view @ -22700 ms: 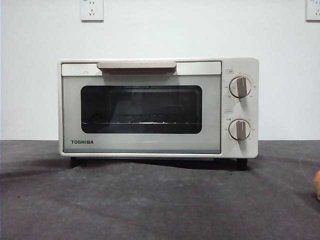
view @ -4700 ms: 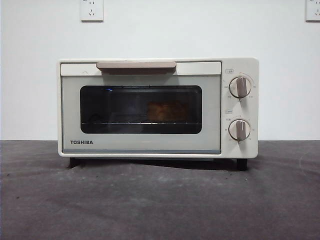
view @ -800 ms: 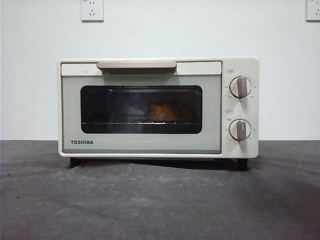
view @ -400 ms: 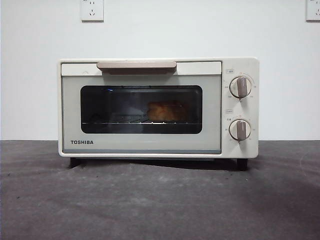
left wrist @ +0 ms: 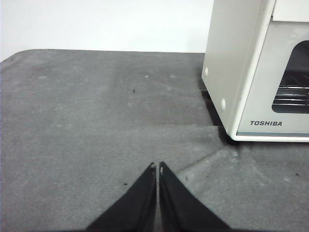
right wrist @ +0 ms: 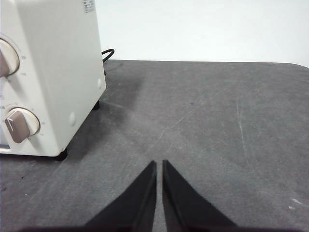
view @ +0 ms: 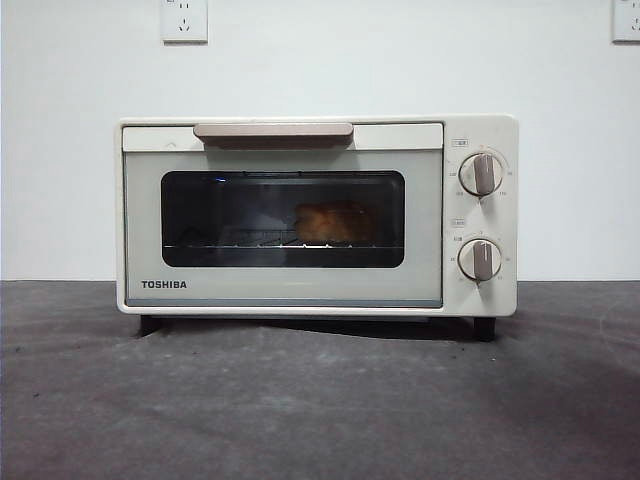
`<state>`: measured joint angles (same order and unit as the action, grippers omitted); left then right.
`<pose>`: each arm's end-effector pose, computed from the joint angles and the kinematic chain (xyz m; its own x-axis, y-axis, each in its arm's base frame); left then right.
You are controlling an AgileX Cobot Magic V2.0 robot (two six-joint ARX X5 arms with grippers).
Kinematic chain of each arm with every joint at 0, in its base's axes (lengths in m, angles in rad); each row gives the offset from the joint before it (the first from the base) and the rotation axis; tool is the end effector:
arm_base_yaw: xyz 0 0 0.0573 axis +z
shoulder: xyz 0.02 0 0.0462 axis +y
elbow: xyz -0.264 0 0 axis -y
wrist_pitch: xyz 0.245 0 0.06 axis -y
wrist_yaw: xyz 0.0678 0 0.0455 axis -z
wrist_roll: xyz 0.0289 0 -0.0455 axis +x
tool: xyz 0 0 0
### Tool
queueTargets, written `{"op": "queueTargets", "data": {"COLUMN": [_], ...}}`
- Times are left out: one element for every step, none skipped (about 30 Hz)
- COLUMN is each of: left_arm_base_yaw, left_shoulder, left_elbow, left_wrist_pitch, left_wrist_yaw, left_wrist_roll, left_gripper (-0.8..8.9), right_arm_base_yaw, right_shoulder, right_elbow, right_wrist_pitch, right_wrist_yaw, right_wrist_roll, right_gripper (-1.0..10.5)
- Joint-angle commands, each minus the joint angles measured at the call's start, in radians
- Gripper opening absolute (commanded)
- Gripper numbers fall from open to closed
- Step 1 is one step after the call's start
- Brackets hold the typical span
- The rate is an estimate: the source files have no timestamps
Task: The left arm flap open the oven, the right arm pick bread and place it into oven, the left arm flap close the oven
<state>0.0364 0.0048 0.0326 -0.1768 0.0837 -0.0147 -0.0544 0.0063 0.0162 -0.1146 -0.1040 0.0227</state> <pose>0.0948 0.0010 0.1572 0.9878 -0.0477 -0.1479 0.0442 0.9987 -0.0269 0.0964 -0.0022 0.1575 0.9933 0.0499 -0.1039 -0.0466 0.9984 0.0334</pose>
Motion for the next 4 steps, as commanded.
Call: {"op": "queueTargets", "data": {"left_arm_base_yaw": [0.002,0.002,0.002,0.002], "left_shoulder": [-0.002,-0.002,-0.002,-0.002], "left_elbow": [-0.021,-0.021,-0.021,-0.021], "left_wrist_pitch": [-0.006,-0.006,-0.006,-0.006], "left_wrist_yaw": [0.002,0.002,0.002,0.002], "left_wrist_roll": [-0.001,-0.001,-0.001,-0.001], "left_gripper": [0.16,0.16,0.16,0.16], "right_arm_base_yaw": [-0.002,-0.002,-0.002,-0.002], "right_shoulder": [-0.003,-0.003,-0.003,-0.003], "right_elbow": [-0.006,-0.006,-0.006,-0.006], "right_wrist_pitch": [0.013,0.013,0.013,0.013], "right_wrist_yaw": [0.001,0.001,0.001,0.001], "right_wrist_roll": [-0.008,-0.008,-0.008,-0.008], "right_gripper": [0.2,0.2,0.2,0.2]}}
